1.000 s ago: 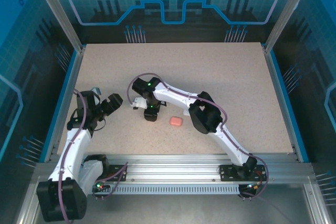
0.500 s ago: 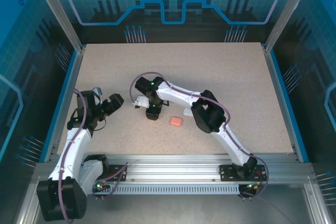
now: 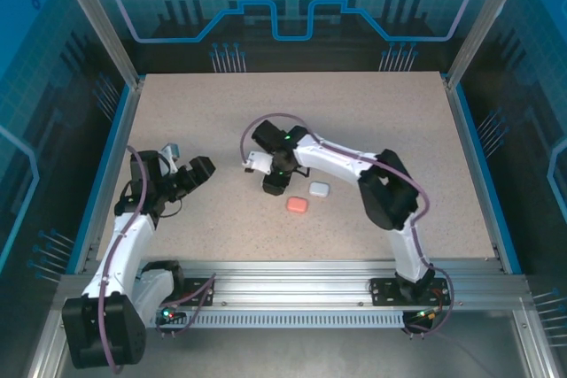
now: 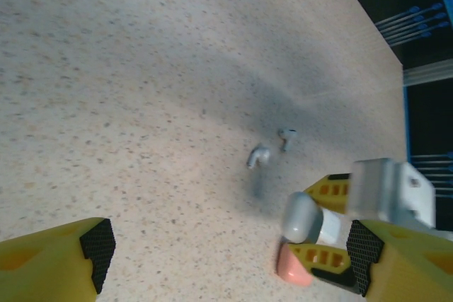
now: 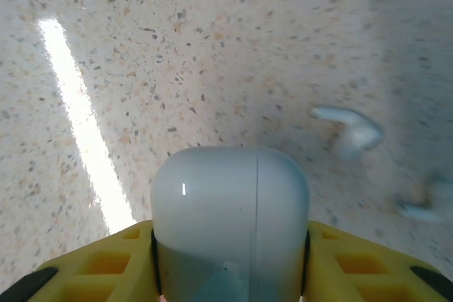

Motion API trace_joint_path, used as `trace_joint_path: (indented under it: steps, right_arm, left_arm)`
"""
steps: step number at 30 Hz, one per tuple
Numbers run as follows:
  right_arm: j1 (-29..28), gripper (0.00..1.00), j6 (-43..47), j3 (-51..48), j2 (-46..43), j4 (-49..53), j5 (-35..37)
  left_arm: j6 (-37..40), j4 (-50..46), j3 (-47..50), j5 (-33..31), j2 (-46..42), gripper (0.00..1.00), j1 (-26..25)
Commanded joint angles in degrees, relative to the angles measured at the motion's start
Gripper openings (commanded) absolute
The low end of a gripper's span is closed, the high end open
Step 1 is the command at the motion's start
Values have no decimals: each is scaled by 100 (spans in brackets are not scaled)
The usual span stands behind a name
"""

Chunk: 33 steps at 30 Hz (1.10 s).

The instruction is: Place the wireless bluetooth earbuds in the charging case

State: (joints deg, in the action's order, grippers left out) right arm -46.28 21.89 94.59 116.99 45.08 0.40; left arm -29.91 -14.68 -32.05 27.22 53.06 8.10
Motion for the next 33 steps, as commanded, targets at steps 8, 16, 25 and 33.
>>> trace_joint_path:
  steps: [8, 16, 25, 33]
  right_arm:
    - [318, 34, 3, -1985, -2369, -1683, -312]
    - [370, 34, -4, -2278, -2967, -1727, -441]
    - [376, 34, -80, -2252, -3077, -1763, -635]
    - [371, 33, -97, -2142, -2998, -1709, -665]
  left_arm:
    - [-1028, 2494, 30, 2635, 974, 87, -691]
    - [-1356, 3437, -372, 2675, 1745, 87, -1802]
    - [-1159, 3393, -852, 2615, 2411, 79, -2395]
    - [-1110, 3451, -992, 2639, 2652, 70, -2676]
